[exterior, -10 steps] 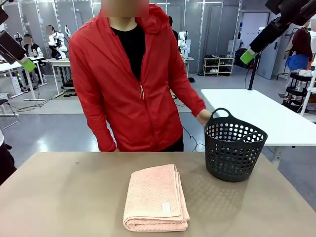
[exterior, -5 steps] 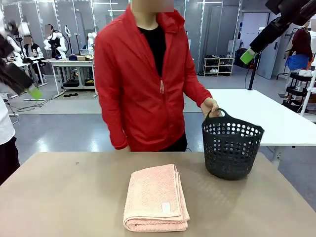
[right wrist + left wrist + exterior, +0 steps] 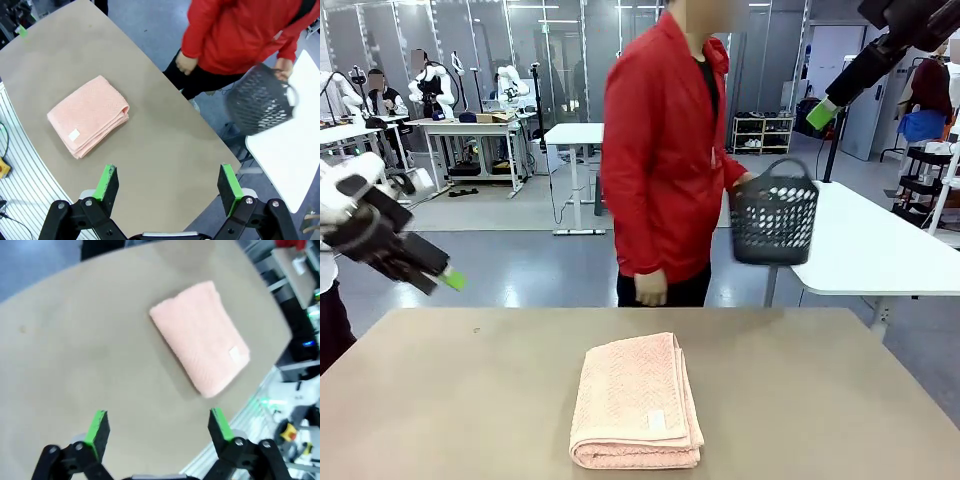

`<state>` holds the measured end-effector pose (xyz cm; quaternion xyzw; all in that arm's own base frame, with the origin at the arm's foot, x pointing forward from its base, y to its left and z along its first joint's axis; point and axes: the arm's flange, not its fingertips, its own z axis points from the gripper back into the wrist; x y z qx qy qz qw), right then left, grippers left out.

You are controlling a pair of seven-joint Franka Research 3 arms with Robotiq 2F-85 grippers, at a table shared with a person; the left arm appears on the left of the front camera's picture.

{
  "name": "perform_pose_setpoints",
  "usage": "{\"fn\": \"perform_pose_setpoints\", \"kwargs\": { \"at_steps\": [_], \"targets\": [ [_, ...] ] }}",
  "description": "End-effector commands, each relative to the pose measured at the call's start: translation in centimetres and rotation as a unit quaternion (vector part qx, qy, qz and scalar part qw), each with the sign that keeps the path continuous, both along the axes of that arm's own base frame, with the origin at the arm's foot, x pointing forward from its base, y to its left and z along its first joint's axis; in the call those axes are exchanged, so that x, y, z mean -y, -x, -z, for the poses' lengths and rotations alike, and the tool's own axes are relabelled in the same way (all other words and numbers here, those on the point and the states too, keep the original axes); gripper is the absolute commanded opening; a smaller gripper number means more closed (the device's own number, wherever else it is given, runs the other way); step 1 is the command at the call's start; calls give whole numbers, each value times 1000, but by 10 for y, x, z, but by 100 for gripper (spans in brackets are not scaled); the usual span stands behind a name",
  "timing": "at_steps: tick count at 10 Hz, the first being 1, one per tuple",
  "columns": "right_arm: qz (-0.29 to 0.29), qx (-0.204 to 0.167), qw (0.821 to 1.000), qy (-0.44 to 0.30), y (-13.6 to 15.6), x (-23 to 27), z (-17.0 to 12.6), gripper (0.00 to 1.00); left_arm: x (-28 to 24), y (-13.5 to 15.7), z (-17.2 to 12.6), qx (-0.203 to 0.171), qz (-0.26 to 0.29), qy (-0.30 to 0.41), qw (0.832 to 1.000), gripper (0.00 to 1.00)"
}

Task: Fold the towel.
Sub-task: Pick up the 100 cm Hotel Towel and place it on the left side of the table.

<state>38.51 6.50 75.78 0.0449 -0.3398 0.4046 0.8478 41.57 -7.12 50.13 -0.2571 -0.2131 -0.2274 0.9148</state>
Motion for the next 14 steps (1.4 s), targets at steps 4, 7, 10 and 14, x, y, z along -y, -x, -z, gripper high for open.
{"fn": "perform_pose_setpoints", "kwargs": {
  "at_steps": [4, 7, 10, 14],
  "targets": [
    [2, -1, 1000, 1, 1, 1, 1, 100, 52, -28, 110, -87, -1, 143, 986, 100],
    [2, -1, 1000, 1, 1, 1, 1, 100, 73, -26, 161, -124, -18, 185, 975, 100],
    [2, -1, 1000, 1, 1, 1, 1, 100, 102, -26, 210, -174, -33, 230, 957, 100],
    [2, -1, 1000, 1, 1, 1, 1, 100, 132, -23, 249, -177, -32, 277, 944, 100]
  ]
}}
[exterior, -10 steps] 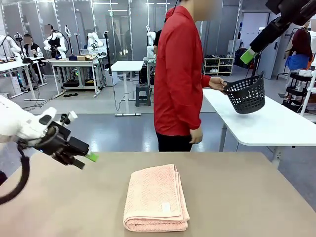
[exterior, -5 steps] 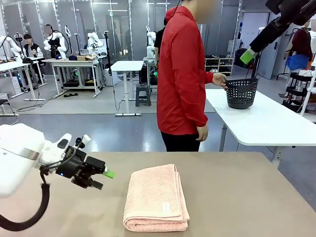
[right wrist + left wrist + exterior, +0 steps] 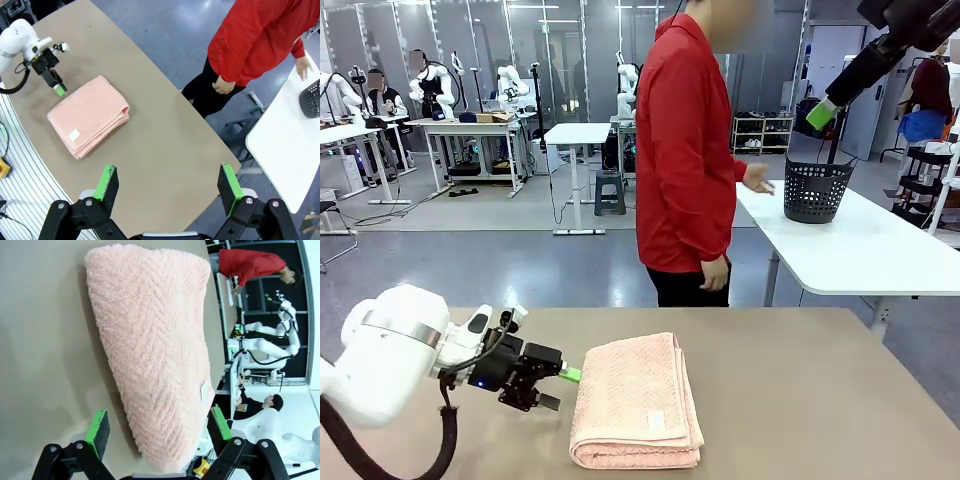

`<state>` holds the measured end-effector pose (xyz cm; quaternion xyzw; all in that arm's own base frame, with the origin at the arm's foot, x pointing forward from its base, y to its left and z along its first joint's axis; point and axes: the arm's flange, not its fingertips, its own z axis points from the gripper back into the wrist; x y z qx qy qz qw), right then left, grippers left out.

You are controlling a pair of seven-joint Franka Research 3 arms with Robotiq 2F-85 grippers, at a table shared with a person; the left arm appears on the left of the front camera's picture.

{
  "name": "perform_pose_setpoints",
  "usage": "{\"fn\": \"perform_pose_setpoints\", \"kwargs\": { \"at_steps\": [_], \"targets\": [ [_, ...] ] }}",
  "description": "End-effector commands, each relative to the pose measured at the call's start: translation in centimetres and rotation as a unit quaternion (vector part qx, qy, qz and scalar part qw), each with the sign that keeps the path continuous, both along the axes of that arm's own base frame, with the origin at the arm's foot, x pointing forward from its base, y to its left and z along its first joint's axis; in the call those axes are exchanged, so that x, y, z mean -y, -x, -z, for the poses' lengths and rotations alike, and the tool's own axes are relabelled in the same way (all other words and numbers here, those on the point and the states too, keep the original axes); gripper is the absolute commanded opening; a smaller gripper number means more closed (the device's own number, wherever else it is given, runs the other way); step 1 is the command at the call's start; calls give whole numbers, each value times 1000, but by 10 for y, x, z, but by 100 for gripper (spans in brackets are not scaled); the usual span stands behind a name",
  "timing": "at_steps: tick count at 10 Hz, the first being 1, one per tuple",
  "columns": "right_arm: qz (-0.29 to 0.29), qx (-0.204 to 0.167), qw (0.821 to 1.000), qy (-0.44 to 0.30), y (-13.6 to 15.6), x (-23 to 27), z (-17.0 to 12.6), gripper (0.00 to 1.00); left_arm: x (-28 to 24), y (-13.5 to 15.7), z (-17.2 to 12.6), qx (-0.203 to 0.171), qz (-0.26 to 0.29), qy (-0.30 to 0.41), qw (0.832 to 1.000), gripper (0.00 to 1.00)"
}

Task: Fold the towel.
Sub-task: Pick up the 100 cm Hotel Towel and place it on the left side of the table.

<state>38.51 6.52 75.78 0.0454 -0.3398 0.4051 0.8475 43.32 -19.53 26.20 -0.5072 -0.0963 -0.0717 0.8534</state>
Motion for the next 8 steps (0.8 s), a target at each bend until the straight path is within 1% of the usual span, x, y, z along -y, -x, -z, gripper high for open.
{"fn": "perform_pose_setpoints", "kwargs": {
  "at_steps": [1, 4, 7, 8],
  "targets": [
    [3, -1, 1000, 1, 1, 1, 0, 100, 16, -6, 17, 16, 3, 36, 999, 100],
    [3, -1, 1000, 1, 1, 1, 0, 100, 34, -11, 29, 9, -6, 52, 999, 100],
    [3, -1, 1000, 1, 1, 1, 0, 100, 44, -15, 30, 14, -4, 64, 998, 100],
    [3, -1, 1000, 1, 1, 1, 0, 100, 45, -15, 29, 17, -5, 61, 998, 69]
  ]
}}
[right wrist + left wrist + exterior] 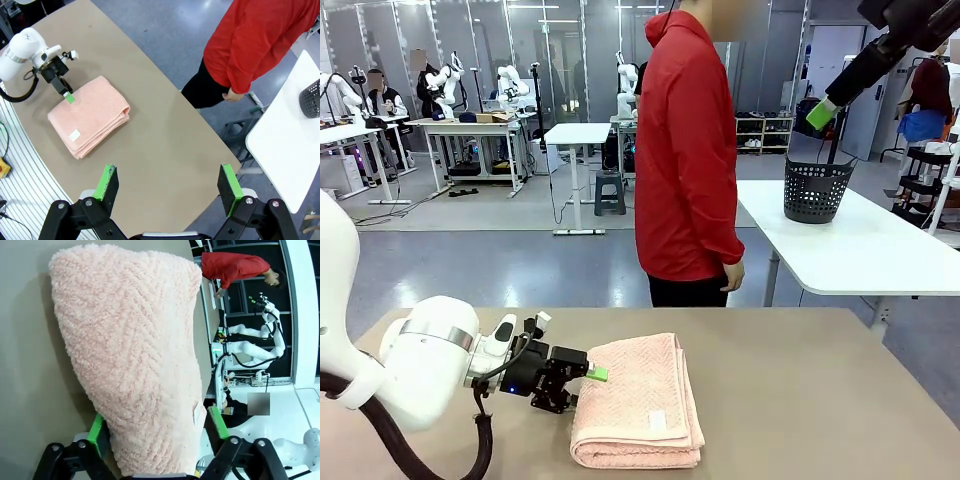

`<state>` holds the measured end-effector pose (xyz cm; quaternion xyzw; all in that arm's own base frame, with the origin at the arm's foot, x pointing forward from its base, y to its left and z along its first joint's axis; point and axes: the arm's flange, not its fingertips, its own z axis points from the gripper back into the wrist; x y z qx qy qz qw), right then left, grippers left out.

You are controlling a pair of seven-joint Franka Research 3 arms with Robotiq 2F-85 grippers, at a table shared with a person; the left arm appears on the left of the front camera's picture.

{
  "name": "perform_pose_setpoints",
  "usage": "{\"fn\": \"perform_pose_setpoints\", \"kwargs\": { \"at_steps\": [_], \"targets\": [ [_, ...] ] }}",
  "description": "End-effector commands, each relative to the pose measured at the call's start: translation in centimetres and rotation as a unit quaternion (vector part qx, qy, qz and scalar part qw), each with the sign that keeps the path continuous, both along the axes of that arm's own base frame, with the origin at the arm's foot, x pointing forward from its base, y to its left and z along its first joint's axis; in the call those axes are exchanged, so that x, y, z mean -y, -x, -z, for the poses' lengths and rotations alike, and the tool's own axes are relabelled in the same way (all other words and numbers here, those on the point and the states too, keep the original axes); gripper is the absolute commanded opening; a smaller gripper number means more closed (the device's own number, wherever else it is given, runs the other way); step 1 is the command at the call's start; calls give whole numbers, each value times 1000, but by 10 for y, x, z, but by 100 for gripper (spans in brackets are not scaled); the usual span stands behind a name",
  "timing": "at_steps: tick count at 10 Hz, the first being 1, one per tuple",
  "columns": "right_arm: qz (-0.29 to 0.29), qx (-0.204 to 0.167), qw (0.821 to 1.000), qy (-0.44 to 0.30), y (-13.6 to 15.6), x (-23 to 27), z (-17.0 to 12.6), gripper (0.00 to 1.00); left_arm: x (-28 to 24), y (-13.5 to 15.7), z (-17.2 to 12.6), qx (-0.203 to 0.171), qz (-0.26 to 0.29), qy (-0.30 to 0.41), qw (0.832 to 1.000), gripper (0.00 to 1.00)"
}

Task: Fold the towel.
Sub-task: Pick up the 100 cm Hotel Towel and place it on the left side of the table.

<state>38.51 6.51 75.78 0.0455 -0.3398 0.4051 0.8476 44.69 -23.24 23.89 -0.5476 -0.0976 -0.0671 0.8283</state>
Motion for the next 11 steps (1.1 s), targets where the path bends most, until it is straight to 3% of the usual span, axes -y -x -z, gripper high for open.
{"fn": "perform_pose_setpoints", "kwargs": {
  "at_steps": [1, 2, 3, 11],
  "targets": [
    [3, -1, 1000, 1, 1, 1, 0, 100, 8, -2, 6, 19, -8, 11, 1000, 41],
    [3, -1, 1000, 1, 1, 1, 0, 100, 7, -2, 6, 17, -10, 7, 1000, 10],
    [3, -1, 1000, 1, 1, 1, 0, 100, 7, -2, 5, 17, -11, 5, 1000, 0],
    [3, -1, 1000, 1, 1, 1, 0, 100, -12, 3, -9, 23, -5, 7, 1000, 0]
  ]
}}
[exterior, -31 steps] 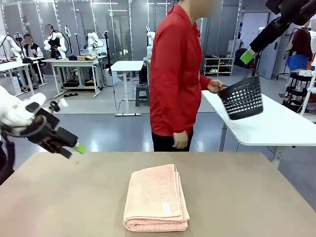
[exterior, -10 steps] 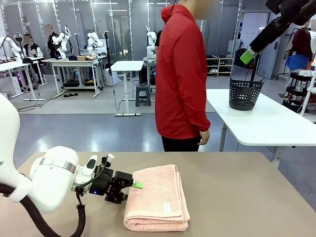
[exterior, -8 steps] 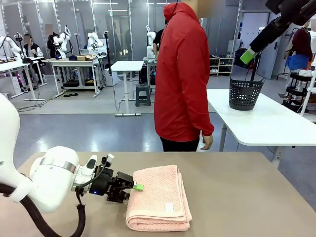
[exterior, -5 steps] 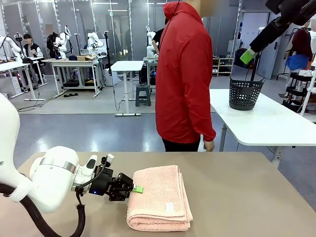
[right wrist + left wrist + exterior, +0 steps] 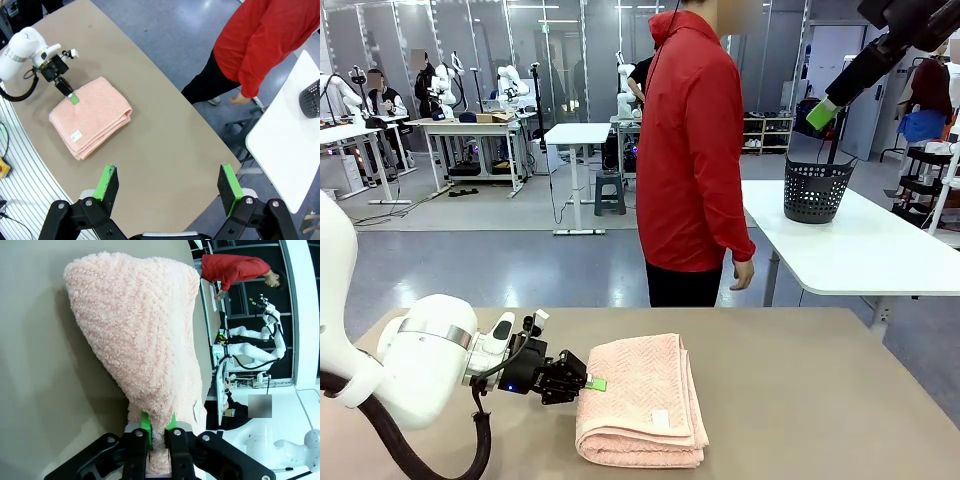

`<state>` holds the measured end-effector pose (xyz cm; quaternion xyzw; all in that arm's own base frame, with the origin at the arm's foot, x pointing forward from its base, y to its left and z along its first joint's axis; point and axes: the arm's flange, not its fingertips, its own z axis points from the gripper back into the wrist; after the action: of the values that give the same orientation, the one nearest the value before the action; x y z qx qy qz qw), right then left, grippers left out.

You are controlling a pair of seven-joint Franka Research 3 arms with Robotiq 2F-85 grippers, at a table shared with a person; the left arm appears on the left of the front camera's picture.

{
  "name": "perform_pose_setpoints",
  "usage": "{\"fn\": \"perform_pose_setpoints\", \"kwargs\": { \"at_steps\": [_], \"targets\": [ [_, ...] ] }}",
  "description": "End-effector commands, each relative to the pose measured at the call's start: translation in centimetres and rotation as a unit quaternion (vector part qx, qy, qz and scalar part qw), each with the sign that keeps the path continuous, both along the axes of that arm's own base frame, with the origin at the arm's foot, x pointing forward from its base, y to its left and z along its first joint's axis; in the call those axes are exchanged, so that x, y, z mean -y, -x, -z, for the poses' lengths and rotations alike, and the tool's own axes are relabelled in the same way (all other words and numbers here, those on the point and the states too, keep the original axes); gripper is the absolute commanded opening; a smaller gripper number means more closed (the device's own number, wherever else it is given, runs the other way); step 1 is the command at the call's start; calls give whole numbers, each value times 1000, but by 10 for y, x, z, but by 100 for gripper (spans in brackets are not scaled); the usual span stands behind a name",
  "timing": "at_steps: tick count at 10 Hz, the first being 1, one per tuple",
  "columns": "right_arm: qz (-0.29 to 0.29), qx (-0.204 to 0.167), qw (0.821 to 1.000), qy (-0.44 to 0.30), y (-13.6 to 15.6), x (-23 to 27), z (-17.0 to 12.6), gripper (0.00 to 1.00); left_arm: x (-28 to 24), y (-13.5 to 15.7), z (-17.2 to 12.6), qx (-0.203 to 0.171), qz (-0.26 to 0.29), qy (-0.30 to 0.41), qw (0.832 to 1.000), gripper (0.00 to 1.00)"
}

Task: Fold the towel.
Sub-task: Pick up the 100 cm Hotel Towel and place it on the left side of the table.

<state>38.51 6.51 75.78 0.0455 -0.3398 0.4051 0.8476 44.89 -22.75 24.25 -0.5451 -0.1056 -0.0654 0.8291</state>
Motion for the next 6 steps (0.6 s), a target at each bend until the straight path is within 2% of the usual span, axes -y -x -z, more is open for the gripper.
{"fn": "perform_pose_setpoints", "kwargs": {
  "at_steps": [1, 3, 6],
  "targets": [
    [3, -1, 1000, 1, 1, 1, 0, 100, -16, 6, -8, 18, 12, 9, 1000, 0],
    [3, -1, 1000, 1, 1, 1, 0, 100, -50, 11, -25, 40, 35, 15, 998, 0],
    [3, -1, 1000, 1, 1, 1, 0, 100, -142, 7, -52, 35, 30, -10, 999, 0]
  ]
}}
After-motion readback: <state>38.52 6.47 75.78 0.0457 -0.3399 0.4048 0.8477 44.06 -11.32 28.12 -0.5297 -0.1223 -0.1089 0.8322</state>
